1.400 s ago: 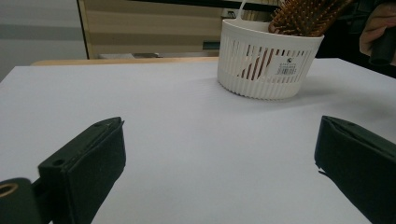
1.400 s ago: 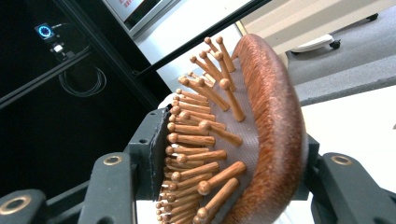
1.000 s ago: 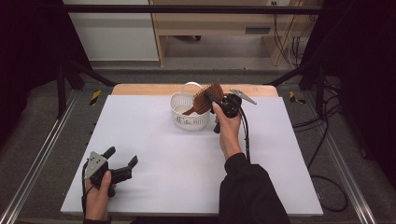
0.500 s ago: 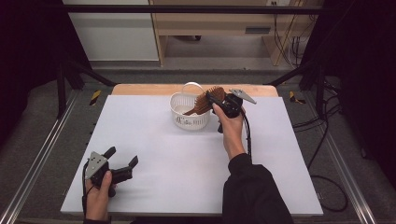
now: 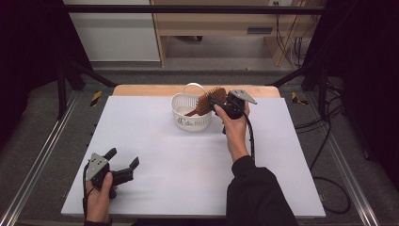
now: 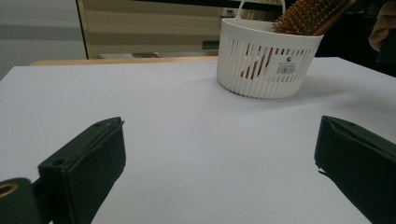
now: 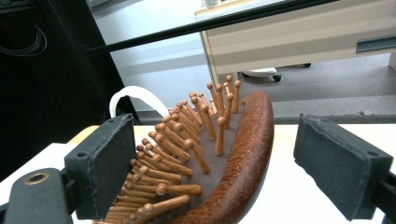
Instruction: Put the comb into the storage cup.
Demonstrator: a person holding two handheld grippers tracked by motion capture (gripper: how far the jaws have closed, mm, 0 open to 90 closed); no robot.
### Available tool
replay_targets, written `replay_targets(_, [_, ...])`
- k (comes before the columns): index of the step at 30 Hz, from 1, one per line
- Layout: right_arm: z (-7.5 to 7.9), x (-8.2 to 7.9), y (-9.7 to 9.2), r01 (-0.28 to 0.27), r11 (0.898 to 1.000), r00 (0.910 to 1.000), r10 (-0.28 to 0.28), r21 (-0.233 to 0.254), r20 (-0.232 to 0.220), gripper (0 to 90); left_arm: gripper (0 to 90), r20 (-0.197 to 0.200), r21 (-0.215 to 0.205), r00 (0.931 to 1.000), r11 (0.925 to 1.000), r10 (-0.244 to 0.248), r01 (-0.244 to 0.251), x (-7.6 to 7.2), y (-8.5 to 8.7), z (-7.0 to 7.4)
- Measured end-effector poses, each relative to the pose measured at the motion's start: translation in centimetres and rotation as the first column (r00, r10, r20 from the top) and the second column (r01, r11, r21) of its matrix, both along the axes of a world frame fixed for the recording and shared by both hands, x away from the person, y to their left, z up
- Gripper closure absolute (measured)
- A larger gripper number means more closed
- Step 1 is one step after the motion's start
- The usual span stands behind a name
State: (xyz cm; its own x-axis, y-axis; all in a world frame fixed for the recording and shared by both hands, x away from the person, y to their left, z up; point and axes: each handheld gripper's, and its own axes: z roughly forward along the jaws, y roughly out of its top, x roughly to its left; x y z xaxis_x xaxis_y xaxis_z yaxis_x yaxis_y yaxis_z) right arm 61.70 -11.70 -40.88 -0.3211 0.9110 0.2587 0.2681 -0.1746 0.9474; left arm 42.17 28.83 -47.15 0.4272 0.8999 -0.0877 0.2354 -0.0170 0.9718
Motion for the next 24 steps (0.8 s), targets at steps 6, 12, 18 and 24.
replay_targets(6, [0.3, -0.3, 0.0, -0.001, 1.000, 0.9999, 0.001, -0.014, 0.011, 12.0, 2.1, 0.000, 0.000, 1.0000, 1.0000, 0.000, 0.000, 0.0, 0.0, 0.0])
replay_targets(12, [0.6, -0.5, -0.2, -0.003, 1.000, 0.9999, 0.004, -0.016, 0.016, 9.4, 2.1, 0.000, -0.001, 1.0000, 1.0000, 0.000, 0.000, 0.0, 0.0, 0.0])
replay_targets(18, [0.9, -0.7, -0.4, -0.019, 1.000, 0.9995, 0.019, -0.003, 0.024, 8.9, 2.1, 0.001, -0.001, 1.0000, 1.0000, 0.001, -0.001, 0.0, 0.0, 0.0])
replay_targets(24, [1.1, -0.8, -0.6, -0.026, 1.000, 0.9994, 0.026, -0.003, 0.022, 7.1, 2.1, 0.000, 0.000, 1.0000, 1.0000, 0.000, 0.000, 0.0, 0.0, 0.0])
